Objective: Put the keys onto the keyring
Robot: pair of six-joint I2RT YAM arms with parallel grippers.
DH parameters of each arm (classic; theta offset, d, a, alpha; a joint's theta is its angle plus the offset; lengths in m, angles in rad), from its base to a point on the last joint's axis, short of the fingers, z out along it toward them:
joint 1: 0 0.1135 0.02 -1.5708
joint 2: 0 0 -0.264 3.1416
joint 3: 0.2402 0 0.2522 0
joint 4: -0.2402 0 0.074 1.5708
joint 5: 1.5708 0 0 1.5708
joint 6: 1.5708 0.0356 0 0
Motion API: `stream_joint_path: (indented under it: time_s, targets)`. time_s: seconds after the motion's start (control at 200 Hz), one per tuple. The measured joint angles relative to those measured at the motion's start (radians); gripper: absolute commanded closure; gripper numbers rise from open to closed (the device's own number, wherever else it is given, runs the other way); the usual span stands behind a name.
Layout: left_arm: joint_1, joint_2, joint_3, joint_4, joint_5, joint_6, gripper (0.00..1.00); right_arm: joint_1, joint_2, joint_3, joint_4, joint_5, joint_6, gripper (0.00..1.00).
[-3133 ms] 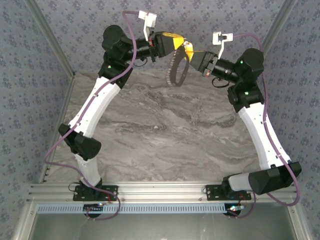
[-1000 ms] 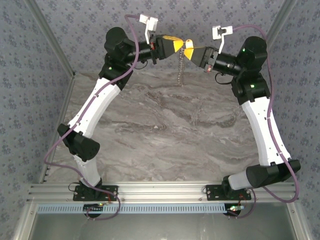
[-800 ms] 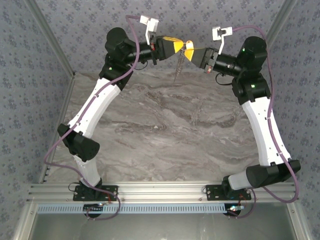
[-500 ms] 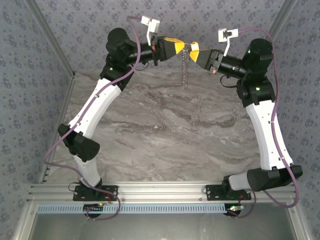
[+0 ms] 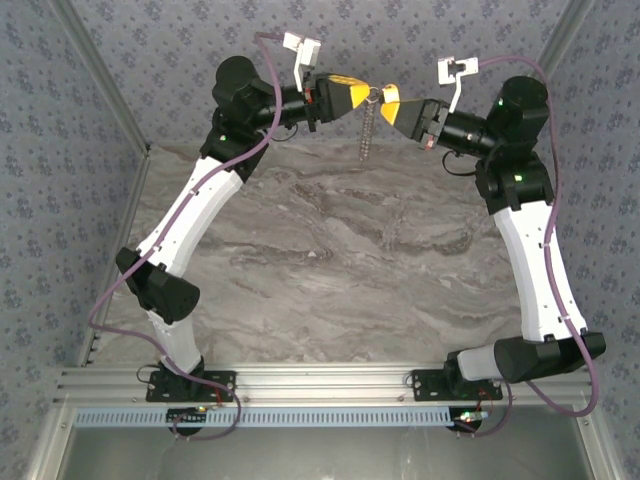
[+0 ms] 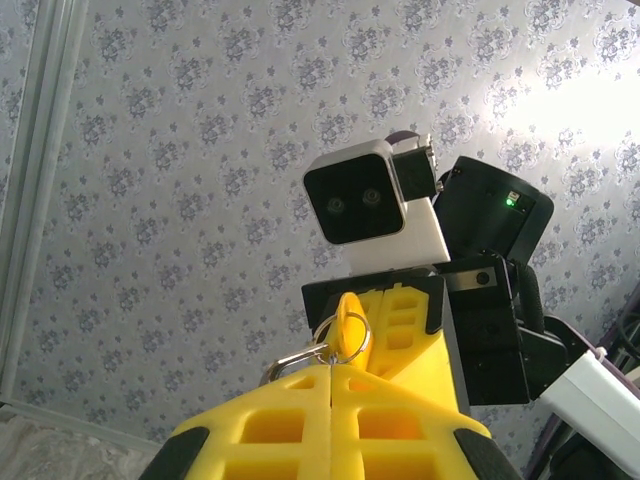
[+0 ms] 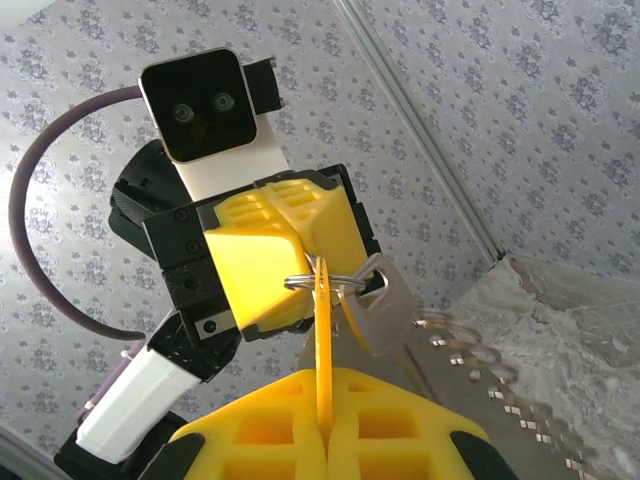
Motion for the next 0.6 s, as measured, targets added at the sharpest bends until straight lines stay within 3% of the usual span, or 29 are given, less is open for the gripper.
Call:
stream_joint_path:
  time_s: [0.6]
  targets:
    - [0.0, 0.0, 0.0, -0.024, 0.0, 0.011, 1.0, 0.04, 0.051, 0.104, -0.124, 0.008, -0.102, 1.0]
